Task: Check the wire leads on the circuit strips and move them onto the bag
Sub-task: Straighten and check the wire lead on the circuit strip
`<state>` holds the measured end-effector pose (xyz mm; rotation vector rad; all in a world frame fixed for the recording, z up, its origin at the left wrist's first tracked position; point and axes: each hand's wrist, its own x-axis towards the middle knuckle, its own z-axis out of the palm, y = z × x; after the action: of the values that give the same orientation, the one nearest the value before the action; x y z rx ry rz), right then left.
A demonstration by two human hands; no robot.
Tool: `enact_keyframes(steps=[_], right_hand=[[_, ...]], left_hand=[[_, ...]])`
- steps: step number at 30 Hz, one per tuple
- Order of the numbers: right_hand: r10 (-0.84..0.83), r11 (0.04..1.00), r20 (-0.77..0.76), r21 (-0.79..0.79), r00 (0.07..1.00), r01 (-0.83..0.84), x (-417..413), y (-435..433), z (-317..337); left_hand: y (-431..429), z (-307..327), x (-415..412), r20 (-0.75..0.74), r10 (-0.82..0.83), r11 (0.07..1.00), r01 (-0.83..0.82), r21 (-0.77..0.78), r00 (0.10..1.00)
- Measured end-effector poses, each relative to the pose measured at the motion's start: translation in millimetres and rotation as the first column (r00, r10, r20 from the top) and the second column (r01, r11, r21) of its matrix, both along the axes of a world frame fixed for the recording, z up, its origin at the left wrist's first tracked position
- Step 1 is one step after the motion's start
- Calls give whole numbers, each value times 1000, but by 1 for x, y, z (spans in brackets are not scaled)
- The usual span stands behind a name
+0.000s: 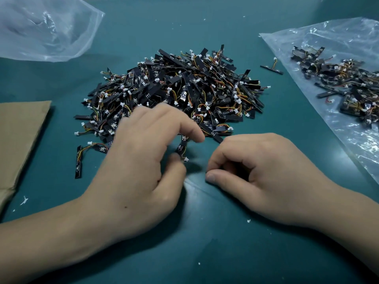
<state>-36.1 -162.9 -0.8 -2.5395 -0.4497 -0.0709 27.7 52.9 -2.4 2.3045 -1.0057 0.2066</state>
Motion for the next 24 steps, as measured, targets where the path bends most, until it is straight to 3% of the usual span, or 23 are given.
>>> enact_keyframes(steps=[2, 4, 9, 13, 18, 24], right_hand=[[-16, 1000, 14, 8, 1000, 16, 0, -1, -2], [-39, 999, 22, 9, 999, 39, 0, -2, -2], [-42, 999, 9, -4, 999, 42, -1, -1, 0], [-80, 996, 9, 43, 997, 80, -1, 1, 0], [-39, 999, 0, 7, 999, 39, -1, 1, 3], [-34, 997, -6, -74, 999, 33, 0, 3, 2]], left_hand=[[-1, 0, -3, 53, 58, 986, -65, 151, 997], [-4, -5, -6, 25, 63, 977, -67, 200, 998], [-1, -16, 1, 85, 25, 991, -36, 129, 996], [-3, -33, 6, -13, -12, 999, 12, -43, 1000], [-2, -33, 4, 35, -76, 987, 80, -137, 996], [-1, -39, 5, 94, -46, 998, 49, -31, 994]])
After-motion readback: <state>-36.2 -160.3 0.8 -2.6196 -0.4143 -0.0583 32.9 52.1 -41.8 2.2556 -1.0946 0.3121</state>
